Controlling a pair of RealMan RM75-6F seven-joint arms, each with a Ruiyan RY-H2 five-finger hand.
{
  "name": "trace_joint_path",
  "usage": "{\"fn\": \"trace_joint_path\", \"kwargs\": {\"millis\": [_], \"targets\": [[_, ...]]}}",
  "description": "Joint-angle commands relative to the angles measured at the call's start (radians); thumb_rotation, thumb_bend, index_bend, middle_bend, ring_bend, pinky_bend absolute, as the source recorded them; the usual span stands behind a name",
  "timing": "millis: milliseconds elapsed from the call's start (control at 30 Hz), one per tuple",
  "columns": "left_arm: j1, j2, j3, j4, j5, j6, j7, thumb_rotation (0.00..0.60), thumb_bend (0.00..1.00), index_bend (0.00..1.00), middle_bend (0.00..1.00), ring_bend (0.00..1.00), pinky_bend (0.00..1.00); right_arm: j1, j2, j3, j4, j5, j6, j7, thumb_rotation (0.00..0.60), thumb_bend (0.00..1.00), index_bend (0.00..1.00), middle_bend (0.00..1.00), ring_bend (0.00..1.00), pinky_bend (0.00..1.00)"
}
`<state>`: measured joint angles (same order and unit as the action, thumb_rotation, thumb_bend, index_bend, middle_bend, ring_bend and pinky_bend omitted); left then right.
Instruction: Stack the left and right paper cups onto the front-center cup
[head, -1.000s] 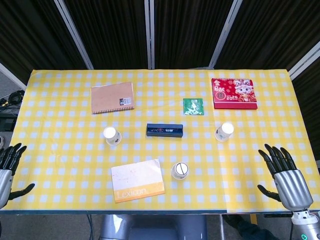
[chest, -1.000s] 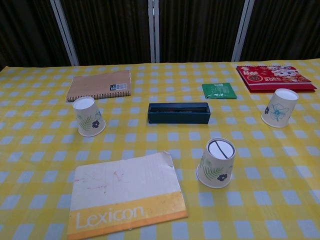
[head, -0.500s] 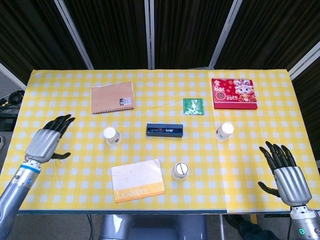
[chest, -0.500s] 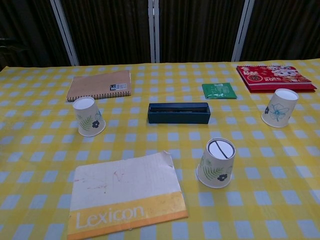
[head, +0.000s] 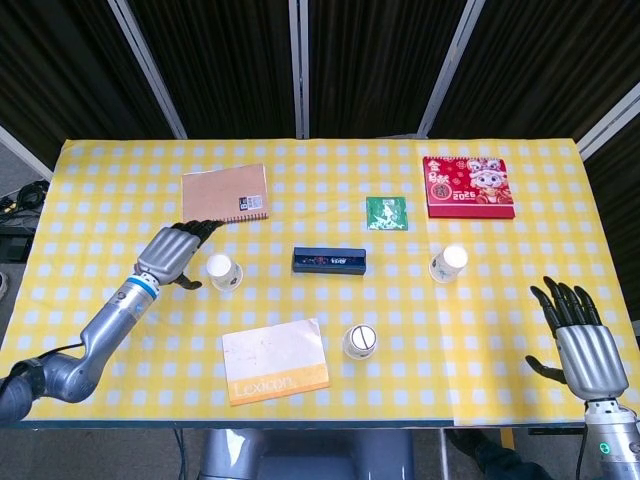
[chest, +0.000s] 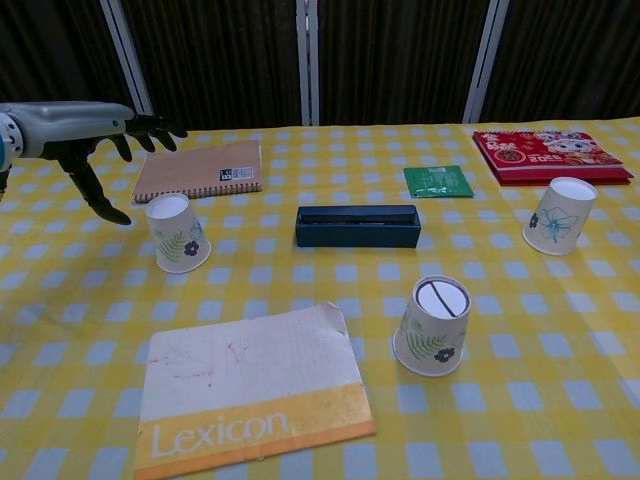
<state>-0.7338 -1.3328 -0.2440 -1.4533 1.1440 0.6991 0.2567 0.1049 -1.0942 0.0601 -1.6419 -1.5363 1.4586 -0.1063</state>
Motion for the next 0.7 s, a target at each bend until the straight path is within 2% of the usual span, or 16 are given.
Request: {"fn": "trace_joint_path", "kwargs": {"millis": [33, 167, 333, 533, 700], "targets": [[-0.020, -0.015, 0.012, 0.016, -0.013, -0.016, 0.012, 0.600, 0.06, 0.09, 0.12, 0.16, 0.25, -0.001, 0.002, 0.002, 0.002, 0.006, 0.001, 0.005, 0.600, 0.00, 0.12, 0.00, 0.00, 0.00], [-0.041, -0.044, 0.022, 0.036, -0.037, -0.019, 0.030, 0.600, 0.13, 0.17, 0.19, 0.21, 0.29, -0.001, 0.005, 0.003, 0.005, 0.011, -0.001, 0.012, 0.600, 0.00, 0.12, 0.00, 0.00, 0.00], [-0.062, -0.091, 0.037, 0.080, -0.043, -0.007, 0.045, 0.600, 0.15, 0.22, 0.22, 0.24, 0.32, -0.003, 0.010, 0.005, 0.006, 0.014, 0.004, 0.023, 0.600, 0.00, 0.12, 0.00, 0.00, 0.00], [-0.077, -0.119, 0.051, 0.104, -0.060, 0.016, 0.076, 0.600, 0.19, 0.40, 0.36, 0.36, 0.41, -0.005, 0.016, 0.007, 0.007, 0.015, 0.009, 0.037, 0.600, 0.00, 0.12, 0.00, 0.00, 0.00], [-0.079, -0.120, 0.057, 0.101, -0.082, 0.039, 0.094, 0.600, 0.19, 0.44, 0.39, 0.39, 0.44, -0.006, 0.019, 0.007, 0.008, 0.012, 0.012, 0.045, 0.600, 0.00, 0.12, 0.00, 0.00, 0.00]]}}
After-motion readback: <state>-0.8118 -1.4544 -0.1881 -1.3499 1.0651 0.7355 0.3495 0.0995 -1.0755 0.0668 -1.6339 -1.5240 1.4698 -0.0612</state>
